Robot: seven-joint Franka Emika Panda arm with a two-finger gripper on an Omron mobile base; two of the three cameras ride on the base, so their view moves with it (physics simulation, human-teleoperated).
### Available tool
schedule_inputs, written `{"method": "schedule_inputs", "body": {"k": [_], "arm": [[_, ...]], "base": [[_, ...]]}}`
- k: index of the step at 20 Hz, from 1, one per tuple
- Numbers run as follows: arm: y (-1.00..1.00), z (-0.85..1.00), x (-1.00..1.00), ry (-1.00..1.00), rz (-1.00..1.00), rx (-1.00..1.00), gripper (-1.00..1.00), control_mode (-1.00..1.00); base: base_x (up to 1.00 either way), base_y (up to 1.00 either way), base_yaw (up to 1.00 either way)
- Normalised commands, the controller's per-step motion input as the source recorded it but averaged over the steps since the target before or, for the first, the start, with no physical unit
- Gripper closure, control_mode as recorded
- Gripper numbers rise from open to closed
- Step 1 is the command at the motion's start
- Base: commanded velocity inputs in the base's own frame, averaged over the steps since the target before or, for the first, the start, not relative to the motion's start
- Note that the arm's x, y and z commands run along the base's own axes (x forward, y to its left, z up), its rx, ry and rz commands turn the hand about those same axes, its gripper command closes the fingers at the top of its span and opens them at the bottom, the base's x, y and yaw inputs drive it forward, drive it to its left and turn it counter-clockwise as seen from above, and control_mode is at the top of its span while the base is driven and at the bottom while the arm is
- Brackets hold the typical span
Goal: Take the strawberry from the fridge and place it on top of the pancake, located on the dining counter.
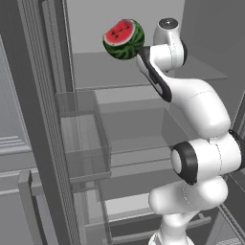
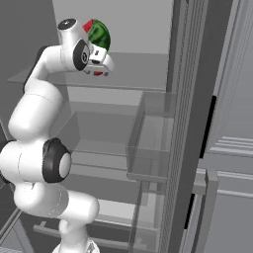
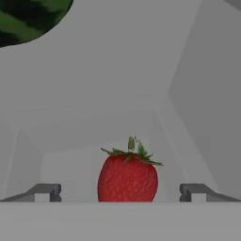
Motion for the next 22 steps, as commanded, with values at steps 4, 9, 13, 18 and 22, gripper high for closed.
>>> {"method": "schedule_inputs", "body": {"k": [4,9,13,18,22], "arm": [[0.00,0.00,0.07,0.00,0.00,0.00,-1.00,-1.00],[0.00,-0.06,0.11,0.01,0.00,0.00,-1.00,-1.00],[0.00,-0.09,0.00,0.08,0.00,0.00,1.00,-1.00],[0.00,-0.07,0.00,0.04,0.00,0.00,1.00,-1.00],[-0.03,-0.03,-0.07,0.00,0.00,0.00,1.00,-1.00]], "base": [[0.00,0.00,0.00],[0.00,0.00,0.00],[0.00,0.00,0.00],[0.00,0.00,0.00],[0.00,0.00,0.00]]}}
